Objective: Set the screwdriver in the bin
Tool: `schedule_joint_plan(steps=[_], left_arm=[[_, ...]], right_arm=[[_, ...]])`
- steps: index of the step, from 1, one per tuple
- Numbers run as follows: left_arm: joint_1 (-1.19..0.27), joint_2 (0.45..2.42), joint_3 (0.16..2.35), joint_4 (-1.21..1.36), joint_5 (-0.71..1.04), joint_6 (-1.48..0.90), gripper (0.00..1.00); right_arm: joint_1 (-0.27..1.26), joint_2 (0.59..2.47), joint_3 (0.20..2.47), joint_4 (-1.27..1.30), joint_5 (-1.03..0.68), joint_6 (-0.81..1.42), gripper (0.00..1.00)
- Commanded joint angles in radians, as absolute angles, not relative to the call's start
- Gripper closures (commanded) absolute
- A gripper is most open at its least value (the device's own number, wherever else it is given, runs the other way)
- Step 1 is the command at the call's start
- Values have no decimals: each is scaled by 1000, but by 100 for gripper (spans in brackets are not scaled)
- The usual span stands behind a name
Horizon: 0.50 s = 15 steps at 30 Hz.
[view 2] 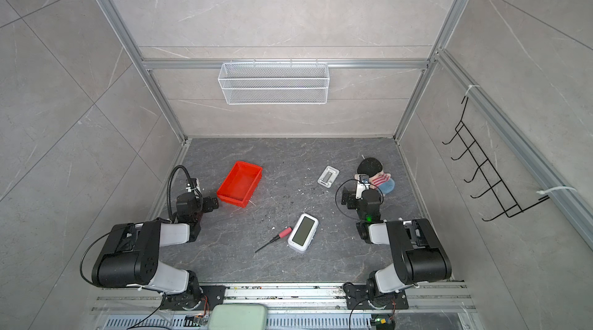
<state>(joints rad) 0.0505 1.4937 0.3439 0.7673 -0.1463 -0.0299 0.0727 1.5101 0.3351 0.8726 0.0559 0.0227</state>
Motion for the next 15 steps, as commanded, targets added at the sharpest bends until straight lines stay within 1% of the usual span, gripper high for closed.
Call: schedule_joint_plan(steps=[1, 12, 15], left_arm=[[52, 1491, 368, 824, -133, -35, 0], [51, 1485, 363, 829, -130, -30, 0], [51, 1435, 377, 766, -99, -19, 0]], right_arm=[[79, 1513, 357, 876, 58, 8, 1], [79, 1507, 351, 884, 51, 9, 1], [79, 1481, 337, 891, 49, 8, 1]])
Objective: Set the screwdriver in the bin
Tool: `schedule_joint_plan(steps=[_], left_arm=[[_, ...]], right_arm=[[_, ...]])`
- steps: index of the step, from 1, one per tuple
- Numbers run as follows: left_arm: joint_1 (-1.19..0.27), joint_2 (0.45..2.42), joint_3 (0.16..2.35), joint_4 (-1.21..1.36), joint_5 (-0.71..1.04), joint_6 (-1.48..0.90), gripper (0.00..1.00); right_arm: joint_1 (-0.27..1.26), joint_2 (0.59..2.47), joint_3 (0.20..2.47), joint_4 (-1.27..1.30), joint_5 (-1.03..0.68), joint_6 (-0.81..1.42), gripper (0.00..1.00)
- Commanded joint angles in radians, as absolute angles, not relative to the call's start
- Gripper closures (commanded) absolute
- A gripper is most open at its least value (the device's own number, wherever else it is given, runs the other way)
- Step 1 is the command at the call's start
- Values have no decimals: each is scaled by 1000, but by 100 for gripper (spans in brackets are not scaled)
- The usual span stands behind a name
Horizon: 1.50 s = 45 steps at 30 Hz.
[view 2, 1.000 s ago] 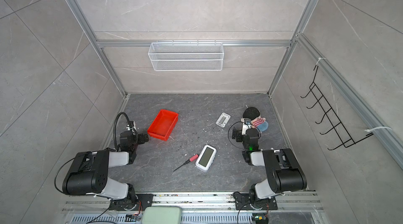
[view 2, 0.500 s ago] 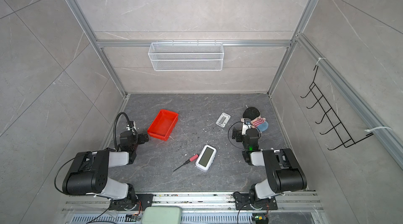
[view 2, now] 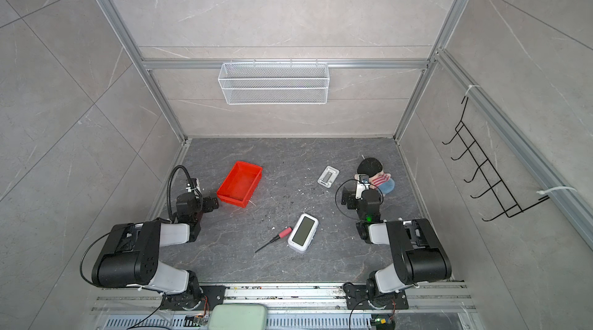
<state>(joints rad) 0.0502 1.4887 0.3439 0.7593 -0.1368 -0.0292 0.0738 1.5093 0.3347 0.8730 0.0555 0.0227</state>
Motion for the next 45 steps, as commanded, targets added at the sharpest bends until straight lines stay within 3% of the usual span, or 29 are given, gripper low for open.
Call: schedule_joint_plan(steps=[1, 11, 23, 29, 35, 45], left_arm=[[50, 1409, 388, 726, -95, -16, 0], [46, 1159, 414, 464, -55, 22, 0], [-32, 909, 520, 75, 148, 188, 0], [-167, 911, 607, -120, 239, 290, 0], [-374, 953, 666, -212, 224, 290, 0], [-667, 1091, 730, -263, 119, 195, 0]], right_arm=[[79, 1465, 331, 889, 49, 8, 1], [80, 1241, 339, 674, -82, -41, 1], [95, 904, 480, 116, -360, -219, 1], [109, 782, 584, -227, -514, -391, 1], [125, 751, 710, -498, -642, -512, 1], [216, 776, 889, -850, -598, -755, 1]])
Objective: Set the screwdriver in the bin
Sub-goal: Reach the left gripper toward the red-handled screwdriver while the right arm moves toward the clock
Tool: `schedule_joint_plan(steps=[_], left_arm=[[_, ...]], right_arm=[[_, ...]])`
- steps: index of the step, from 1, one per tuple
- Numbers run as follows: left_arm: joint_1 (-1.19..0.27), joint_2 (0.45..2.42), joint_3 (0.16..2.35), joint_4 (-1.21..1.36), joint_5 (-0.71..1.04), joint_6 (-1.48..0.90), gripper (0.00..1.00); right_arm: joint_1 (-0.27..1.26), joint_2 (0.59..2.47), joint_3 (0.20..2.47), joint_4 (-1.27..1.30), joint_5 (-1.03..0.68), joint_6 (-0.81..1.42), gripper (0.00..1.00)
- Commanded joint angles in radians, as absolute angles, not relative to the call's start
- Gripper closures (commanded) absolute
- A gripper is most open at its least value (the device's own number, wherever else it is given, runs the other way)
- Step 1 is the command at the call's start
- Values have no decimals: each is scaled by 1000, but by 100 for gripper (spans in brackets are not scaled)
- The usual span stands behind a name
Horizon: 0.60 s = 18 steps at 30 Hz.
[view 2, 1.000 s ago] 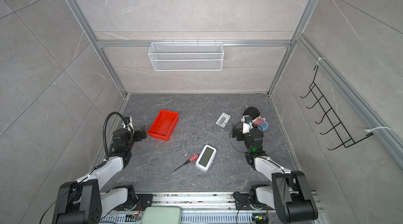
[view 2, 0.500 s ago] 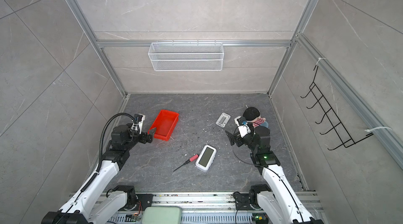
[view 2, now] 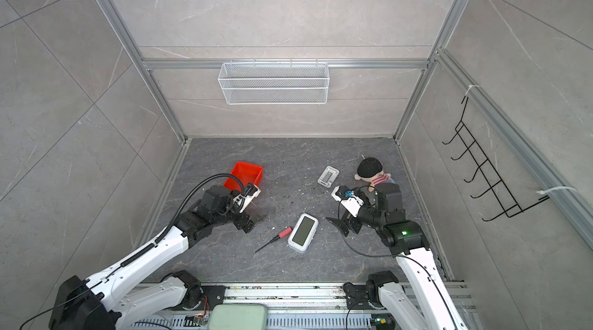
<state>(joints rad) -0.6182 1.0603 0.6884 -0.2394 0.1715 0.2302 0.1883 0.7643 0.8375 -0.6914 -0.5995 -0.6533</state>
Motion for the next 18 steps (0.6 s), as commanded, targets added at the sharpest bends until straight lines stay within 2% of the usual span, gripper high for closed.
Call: schedule_joint_plan(steps=[1, 8, 18], left_arm=[[-691, 1112, 737, -262, 104, 187, 0], [-811, 1270, 790, -267, 48, 135, 0], [-872, 1468, 874, -331, 4, 96, 0]], right_arm=[[234, 784, 904, -870, -590, -763, 1], [329, 817, 951, -929, -563, -760, 1], [434, 886, 988, -930, -512, -768, 1]])
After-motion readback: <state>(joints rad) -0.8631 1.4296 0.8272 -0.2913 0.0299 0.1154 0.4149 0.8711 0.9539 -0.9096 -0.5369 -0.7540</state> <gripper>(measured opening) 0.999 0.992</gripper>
